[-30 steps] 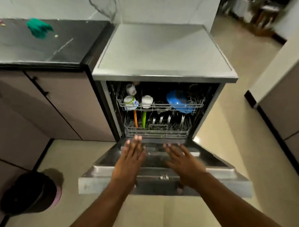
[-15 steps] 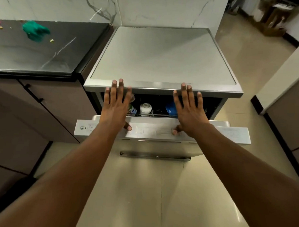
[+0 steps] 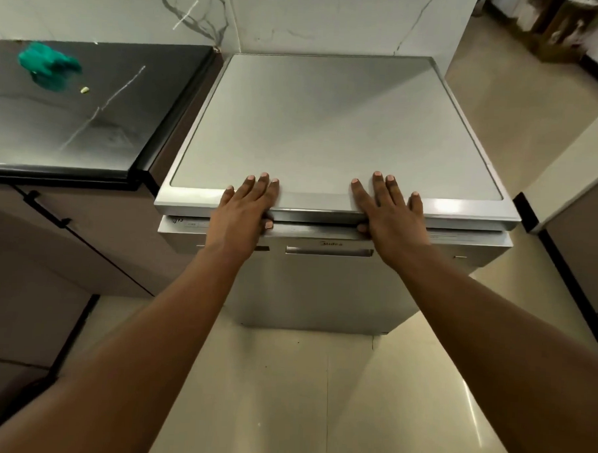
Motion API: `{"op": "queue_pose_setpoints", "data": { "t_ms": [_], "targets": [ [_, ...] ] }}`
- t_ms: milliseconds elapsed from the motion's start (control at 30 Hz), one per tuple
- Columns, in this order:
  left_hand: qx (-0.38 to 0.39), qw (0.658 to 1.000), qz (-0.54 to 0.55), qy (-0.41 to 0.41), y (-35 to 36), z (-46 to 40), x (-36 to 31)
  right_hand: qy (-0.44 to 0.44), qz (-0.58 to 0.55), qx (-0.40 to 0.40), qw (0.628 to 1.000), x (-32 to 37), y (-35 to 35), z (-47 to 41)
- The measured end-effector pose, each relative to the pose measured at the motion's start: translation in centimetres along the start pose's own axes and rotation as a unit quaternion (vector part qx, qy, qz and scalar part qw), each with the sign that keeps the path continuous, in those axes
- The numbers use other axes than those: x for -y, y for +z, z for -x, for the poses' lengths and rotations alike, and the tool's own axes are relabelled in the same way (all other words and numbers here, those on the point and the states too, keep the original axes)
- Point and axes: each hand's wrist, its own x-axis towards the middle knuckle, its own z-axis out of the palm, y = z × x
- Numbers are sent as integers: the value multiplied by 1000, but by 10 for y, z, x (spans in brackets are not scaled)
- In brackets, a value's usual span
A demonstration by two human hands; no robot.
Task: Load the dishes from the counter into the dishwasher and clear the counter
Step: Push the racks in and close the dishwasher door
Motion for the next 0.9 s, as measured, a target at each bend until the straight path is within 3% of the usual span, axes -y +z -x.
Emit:
{"op": "queue_pose_setpoints", "data": {
  "t_ms": [100,233,400,900],
  "targets": [
    [-2,1000,13,1,0,0,-1,-3,-47,11,999,-3,4,-1],
    [37,999,30,15,-7,-3,3,-5,-25,61,998,-2,1,-3],
    [76,997,10,23,-9,-3,4,15,-23,21,999,3,6,0],
    [-14,999,-28,16,10,-1,2,15,-8,-89,996,5,25,2]
  ]
}}
